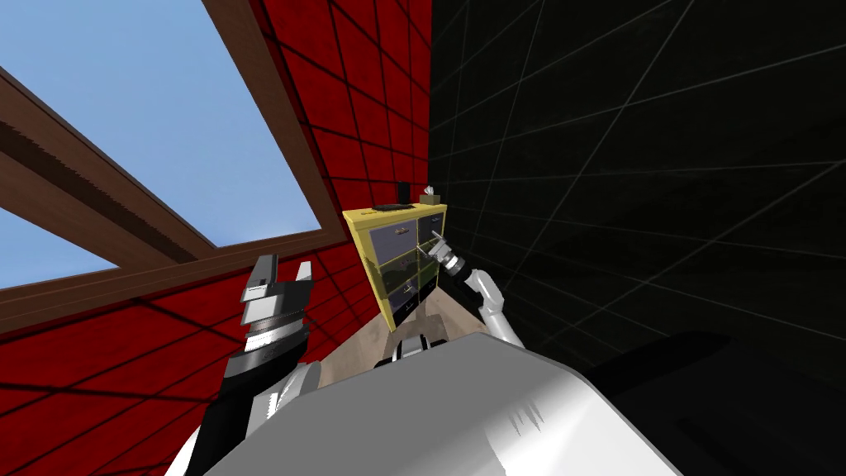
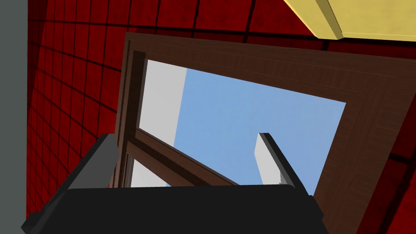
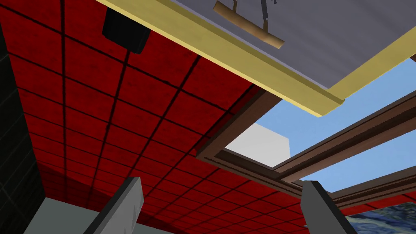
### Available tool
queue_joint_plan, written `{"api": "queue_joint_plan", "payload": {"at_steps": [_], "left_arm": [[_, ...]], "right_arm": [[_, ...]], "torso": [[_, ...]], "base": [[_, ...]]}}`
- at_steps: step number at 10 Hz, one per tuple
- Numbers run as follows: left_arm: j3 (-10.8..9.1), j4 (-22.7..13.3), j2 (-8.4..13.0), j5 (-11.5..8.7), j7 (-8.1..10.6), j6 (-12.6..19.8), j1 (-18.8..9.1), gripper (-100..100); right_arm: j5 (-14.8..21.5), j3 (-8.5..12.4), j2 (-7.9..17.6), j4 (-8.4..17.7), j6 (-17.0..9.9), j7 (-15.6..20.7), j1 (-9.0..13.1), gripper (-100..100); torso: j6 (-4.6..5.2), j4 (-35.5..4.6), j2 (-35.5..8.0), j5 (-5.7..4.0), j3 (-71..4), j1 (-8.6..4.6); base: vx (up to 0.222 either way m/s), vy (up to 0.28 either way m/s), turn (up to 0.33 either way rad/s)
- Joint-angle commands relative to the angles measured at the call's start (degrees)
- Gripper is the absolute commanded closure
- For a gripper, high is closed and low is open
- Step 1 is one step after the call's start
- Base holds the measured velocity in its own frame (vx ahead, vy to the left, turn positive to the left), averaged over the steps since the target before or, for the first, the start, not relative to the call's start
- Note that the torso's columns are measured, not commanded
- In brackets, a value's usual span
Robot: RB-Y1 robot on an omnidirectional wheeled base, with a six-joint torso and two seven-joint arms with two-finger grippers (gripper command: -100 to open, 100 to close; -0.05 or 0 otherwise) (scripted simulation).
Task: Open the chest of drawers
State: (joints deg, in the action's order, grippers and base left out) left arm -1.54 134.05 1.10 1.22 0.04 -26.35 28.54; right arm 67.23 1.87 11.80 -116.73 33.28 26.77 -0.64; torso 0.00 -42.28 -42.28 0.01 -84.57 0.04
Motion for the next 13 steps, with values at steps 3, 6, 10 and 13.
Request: {"api": "queue_joint_plan", "payload": {"at_steps": [3,6,10,13], "left_arm": [[0.00,0.0,0.0,0.0,0.00,0.0,0.0,0],[0.00,0.0,0.0,0.0,0.00,0.0,0.0,0],[0.00,0.0,0.0,0.0,0.00,0.0,0.0,0],[0.00,0.0,0.0,0.0,0.00,0.0,0.0,0]], "right_arm": [[7.3,0.7,-0.1,2.6,-0.1,3.5,3.3,-100],[12.7,1.0,-0.2,3.8,-0.2,5.3,4.8,-100],[19.4,1.5,-0.5,6.1,-0.5,8.7,7.6,-100],[24.9,2.0,-1.0,8.3,-0.9,12.1,10.2,-100]], "torso": [[0.00,0.0,0.0,-0.01,0.0,-0.04],[0.01,0.0,0.0,-0.01,0.0,-0.01],[0.01,0.0,0.0,-0.02,0.0,-0.04],[0.00,0.0,0.0,-0.01,0.0,-0.04]], "base": [[-0.017,0.047,-0.062],[-0.012,0.053,-0.046],[-0.006,0.052,-0.044],[-0.002,0.057,-0.044]]}}
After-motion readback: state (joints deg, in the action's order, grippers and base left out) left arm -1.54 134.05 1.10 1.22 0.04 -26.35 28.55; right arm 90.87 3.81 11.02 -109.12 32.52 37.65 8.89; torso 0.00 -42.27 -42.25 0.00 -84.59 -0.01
